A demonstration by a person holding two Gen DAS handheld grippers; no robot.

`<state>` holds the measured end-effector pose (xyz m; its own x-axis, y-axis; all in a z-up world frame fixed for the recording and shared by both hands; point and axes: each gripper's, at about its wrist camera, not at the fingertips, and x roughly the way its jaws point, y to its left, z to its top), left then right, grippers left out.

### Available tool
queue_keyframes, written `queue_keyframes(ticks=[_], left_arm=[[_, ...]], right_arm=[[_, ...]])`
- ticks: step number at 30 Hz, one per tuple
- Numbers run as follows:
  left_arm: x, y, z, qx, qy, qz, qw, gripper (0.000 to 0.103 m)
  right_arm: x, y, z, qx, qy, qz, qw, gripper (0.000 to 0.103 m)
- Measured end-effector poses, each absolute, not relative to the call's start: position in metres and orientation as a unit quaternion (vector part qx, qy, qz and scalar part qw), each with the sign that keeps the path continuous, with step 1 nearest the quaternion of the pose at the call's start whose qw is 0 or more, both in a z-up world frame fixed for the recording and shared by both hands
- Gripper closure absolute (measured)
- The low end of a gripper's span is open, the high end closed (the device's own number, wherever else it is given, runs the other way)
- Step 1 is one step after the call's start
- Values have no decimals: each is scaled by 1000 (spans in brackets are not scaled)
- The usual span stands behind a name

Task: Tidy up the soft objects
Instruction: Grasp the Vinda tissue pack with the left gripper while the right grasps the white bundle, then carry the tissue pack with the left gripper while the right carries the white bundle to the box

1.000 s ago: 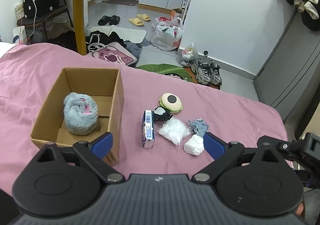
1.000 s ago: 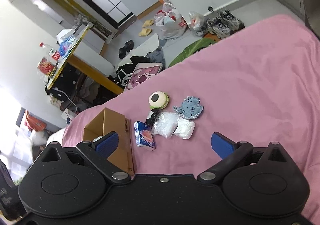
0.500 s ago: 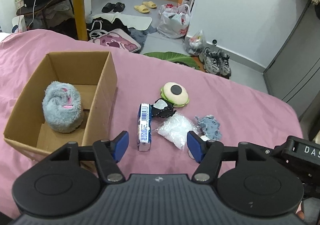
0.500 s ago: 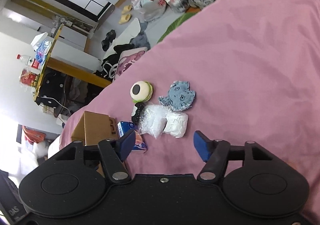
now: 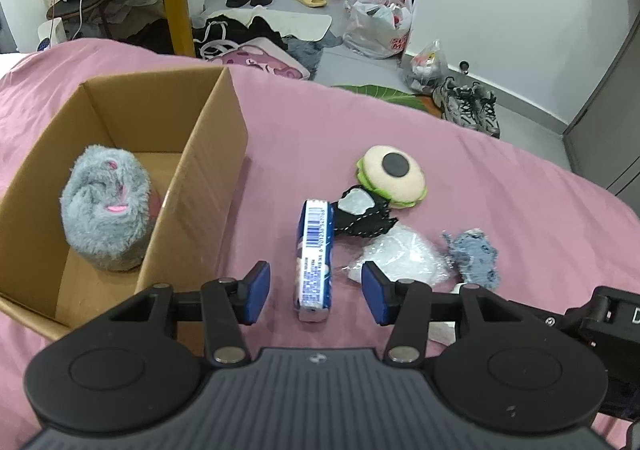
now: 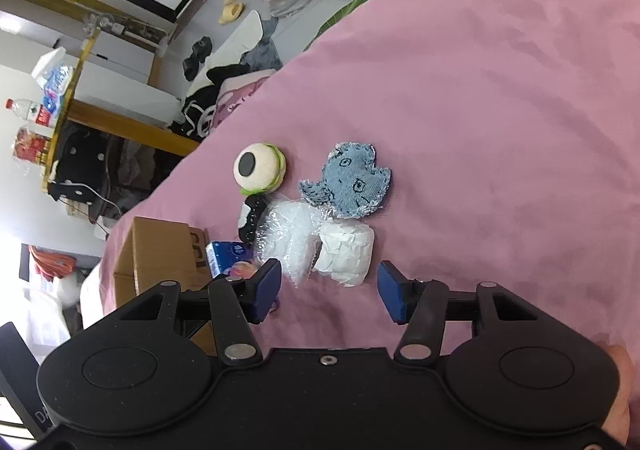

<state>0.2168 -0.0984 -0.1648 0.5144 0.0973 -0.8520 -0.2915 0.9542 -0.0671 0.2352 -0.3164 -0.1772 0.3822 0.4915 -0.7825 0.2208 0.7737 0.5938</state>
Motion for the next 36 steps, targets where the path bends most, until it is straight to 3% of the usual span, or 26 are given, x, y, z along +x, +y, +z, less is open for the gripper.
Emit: queue_keyframes(ticks=[5, 10, 17, 21, 36], left_arm=[[219, -97, -176, -92, 486, 116, 861, 56], [221, -98, -182, -97, 491, 115, 858, 84], [217, -100, -174, -90, 473, 111, 869, 85], [214, -100, -168, -95, 470, 107, 871, 85], [191, -97, -124, -93, 445, 74, 887, 85]], right_arm=[[242, -316, -187, 328, 557, 74, 759, 50], [249, -309, -196, 321, 566, 71, 756, 50], [252, -306, -201, 315, 571, 70, 755, 54], [252, -308, -203, 315, 567, 65, 758, 71], [227, -314, -179, 312, 537, 80, 779, 74]])
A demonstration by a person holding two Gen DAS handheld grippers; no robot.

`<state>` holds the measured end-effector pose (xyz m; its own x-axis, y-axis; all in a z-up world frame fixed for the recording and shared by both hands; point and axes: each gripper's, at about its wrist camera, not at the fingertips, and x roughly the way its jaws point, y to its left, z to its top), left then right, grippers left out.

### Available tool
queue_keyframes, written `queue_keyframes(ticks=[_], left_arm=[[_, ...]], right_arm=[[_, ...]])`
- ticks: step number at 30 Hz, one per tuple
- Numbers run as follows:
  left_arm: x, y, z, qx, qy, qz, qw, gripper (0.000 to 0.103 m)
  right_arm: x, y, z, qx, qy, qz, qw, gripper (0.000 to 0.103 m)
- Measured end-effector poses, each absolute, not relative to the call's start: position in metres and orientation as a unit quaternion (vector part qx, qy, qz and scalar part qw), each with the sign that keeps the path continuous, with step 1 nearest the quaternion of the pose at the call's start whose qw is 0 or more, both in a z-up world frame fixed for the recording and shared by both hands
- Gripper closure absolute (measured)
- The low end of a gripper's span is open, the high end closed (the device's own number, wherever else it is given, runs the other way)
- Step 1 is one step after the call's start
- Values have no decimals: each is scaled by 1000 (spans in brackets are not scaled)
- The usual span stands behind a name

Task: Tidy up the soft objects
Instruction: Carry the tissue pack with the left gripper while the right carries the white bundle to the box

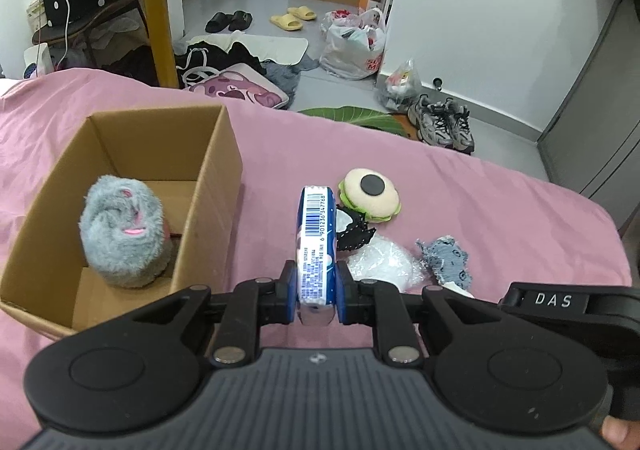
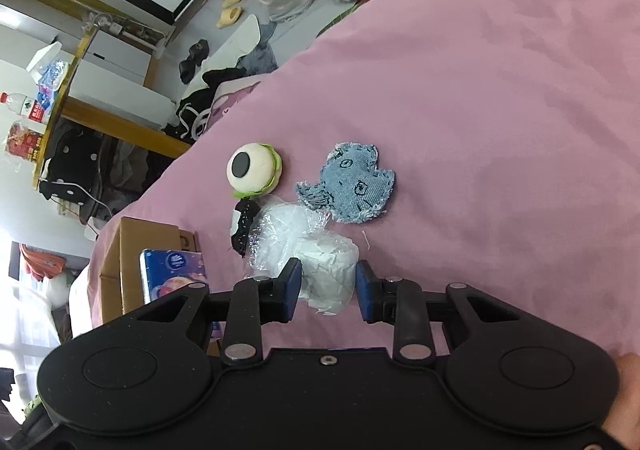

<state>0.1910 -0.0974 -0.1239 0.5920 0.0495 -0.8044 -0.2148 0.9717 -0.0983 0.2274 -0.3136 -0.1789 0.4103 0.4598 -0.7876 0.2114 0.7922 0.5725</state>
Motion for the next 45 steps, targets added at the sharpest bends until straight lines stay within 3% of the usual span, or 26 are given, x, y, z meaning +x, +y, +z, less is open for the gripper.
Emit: queue_keyframes(ticks=[16, 45], left_arm=[[154, -78, -89, -104, 415, 67, 901, 85], [101, -24, -54, -130, 376, 74, 914, 85]], right_arm=[[190, -321, -129, 311, 479, 94, 815, 74], [136, -297, -93, 282, 394, 97, 869, 74]])
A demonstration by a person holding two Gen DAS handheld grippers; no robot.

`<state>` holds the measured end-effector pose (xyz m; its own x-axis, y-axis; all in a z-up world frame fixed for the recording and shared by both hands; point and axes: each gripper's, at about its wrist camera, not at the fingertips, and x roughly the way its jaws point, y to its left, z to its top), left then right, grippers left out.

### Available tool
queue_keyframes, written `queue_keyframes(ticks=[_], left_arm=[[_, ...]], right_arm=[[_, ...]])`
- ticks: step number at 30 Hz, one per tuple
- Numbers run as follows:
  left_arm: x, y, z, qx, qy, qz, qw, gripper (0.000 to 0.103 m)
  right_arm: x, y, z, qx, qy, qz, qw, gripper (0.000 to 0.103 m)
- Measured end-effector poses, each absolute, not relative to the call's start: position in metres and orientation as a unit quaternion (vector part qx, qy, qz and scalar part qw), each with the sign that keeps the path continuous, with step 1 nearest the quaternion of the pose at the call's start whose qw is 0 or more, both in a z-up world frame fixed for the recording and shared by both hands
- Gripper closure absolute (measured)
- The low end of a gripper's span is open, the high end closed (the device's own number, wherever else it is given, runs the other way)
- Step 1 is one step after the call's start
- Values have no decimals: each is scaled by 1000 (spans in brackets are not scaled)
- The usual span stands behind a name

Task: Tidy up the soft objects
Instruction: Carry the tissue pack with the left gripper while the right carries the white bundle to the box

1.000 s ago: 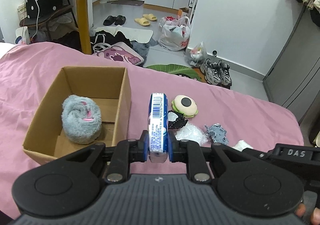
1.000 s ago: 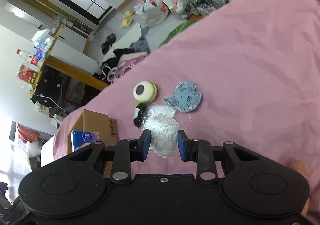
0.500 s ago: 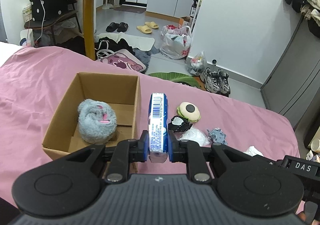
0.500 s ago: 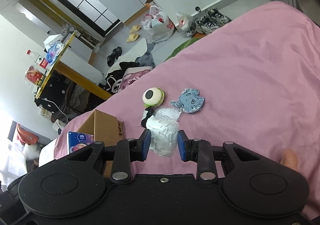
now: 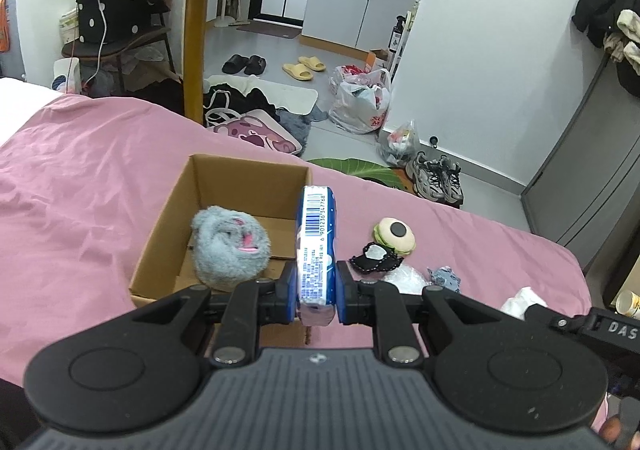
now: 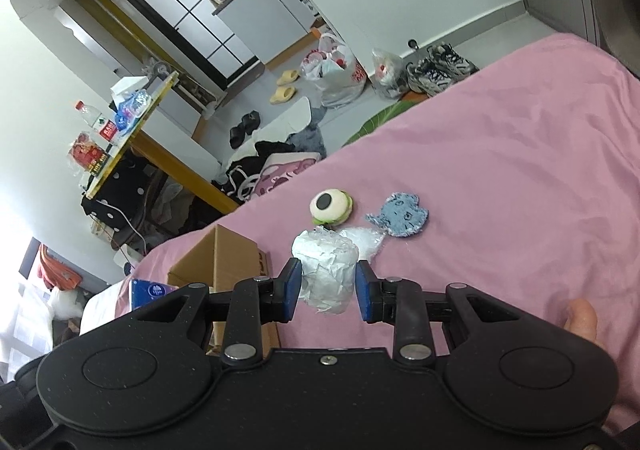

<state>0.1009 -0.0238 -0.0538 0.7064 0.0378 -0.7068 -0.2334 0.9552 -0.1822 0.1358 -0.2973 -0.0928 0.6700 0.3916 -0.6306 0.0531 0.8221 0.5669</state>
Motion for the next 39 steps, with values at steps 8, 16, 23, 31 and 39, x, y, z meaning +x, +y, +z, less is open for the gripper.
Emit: queue_keyframes(ticks=[8, 16, 23, 31, 39], left_arm=[[97, -8, -51, -139, 370, 79, 915, 85], [101, 10, -55, -150, 370, 83, 913, 85], [116, 25, -62, -150, 378, 87, 909, 85], [130, 53, -87, -178, 391, 93, 898, 85], [137, 62, -99, -189, 403, 93, 891, 85]], right_arm=[[125, -285, -77, 267, 381, 105, 879, 74], [125, -274, -72, 259, 375, 117, 882, 74], [130, -262, -72, 247, 372, 131, 885, 74], [143, -238, -70, 221, 364, 157, 891, 74], [158, -208, -74, 198, 367, 180, 891, 74]])
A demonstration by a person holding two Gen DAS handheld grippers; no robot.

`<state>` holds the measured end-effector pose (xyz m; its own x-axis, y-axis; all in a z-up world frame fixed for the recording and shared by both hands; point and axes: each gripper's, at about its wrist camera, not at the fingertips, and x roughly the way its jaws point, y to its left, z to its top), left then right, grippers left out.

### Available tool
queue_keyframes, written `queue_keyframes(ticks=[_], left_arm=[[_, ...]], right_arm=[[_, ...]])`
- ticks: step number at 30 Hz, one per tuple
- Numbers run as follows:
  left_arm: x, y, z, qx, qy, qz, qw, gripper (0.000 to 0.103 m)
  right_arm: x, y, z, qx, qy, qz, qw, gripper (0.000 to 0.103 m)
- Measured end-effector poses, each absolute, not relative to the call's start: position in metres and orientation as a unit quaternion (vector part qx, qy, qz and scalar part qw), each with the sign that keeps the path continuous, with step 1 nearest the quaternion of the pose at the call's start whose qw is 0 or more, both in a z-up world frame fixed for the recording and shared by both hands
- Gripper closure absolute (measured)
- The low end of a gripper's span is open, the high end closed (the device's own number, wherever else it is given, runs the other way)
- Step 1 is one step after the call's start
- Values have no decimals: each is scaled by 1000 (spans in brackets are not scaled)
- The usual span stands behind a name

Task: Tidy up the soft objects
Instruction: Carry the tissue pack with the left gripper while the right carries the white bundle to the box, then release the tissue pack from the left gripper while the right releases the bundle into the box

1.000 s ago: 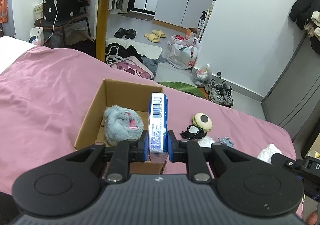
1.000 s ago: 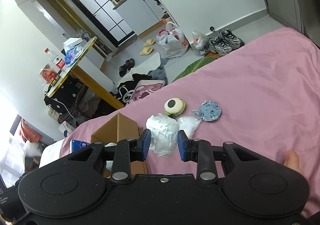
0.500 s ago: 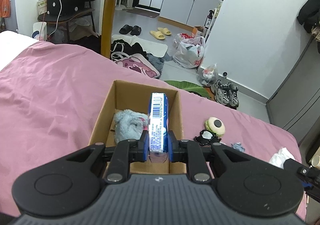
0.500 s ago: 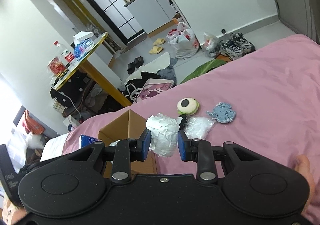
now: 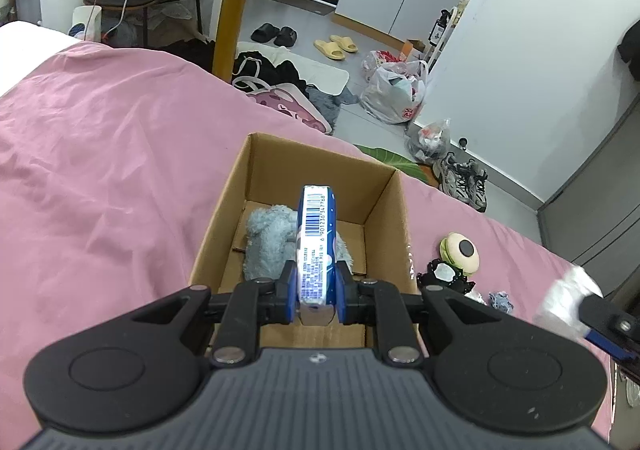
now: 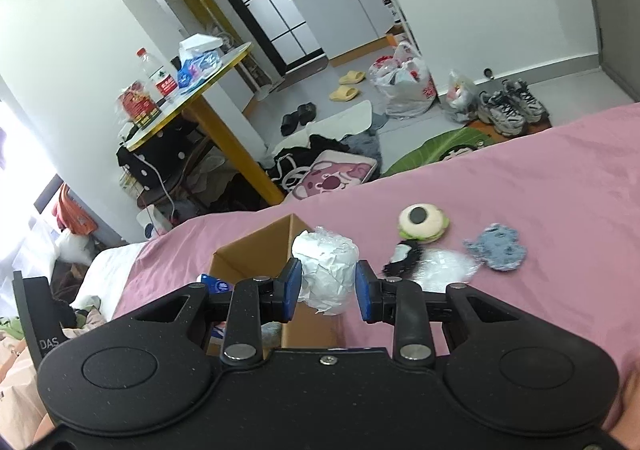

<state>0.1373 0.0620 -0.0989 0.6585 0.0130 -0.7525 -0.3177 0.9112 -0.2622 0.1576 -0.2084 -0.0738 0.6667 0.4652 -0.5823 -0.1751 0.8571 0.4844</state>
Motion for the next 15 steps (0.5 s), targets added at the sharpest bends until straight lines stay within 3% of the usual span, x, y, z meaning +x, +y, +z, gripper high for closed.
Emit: queue_keyframes(ticks=[15], left_arm=[[135, 97, -109, -244, 413, 111, 870, 80]], right_arm=[[179, -141, -88, 166, 389, 222, 879, 74]])
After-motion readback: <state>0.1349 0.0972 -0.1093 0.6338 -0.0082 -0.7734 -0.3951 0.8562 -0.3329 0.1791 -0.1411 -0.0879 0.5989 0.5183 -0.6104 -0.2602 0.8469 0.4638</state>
